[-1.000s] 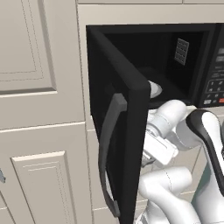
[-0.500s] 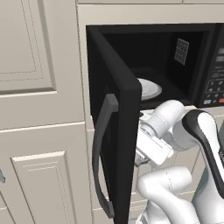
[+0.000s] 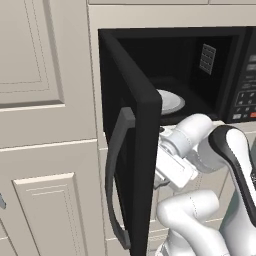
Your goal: Pick the corn from the counter and place it in the microwave. Then turn on the microwave.
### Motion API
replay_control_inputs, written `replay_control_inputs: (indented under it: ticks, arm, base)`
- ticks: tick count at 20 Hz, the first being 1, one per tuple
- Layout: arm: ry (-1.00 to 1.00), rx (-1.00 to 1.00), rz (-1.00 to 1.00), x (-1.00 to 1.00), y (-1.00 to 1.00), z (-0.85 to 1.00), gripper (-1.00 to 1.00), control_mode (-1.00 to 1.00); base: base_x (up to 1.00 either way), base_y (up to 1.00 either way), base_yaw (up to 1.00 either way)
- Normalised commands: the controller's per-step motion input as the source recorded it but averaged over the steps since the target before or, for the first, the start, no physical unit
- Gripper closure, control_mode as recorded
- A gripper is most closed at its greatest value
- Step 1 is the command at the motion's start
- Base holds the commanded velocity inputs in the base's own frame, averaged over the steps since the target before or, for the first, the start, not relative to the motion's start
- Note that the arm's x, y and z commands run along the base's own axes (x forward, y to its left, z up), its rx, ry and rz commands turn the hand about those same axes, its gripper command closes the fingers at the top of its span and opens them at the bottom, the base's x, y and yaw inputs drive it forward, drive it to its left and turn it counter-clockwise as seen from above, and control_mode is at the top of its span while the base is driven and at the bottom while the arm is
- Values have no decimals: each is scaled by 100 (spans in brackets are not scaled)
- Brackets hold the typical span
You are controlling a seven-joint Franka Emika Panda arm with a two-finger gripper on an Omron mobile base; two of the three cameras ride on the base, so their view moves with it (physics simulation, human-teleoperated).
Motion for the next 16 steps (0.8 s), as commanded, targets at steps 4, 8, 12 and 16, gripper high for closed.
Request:
replay_control_inputs:
  ticks: [4,8,12,16]
  arm:
    - [0,2,-2,-2,-10,0,-100,-100]
    - [0,2,-2,-2,-20,0,-100,-100]
    - [0,0,-4,0,-23,0,-100,-100]
    - [0,0,-7,0,-27,0,-100,-100]
  base:
    - [0,0,0]
    - [0,0,0]
    - [0,0,0]
    - [0,0,0]
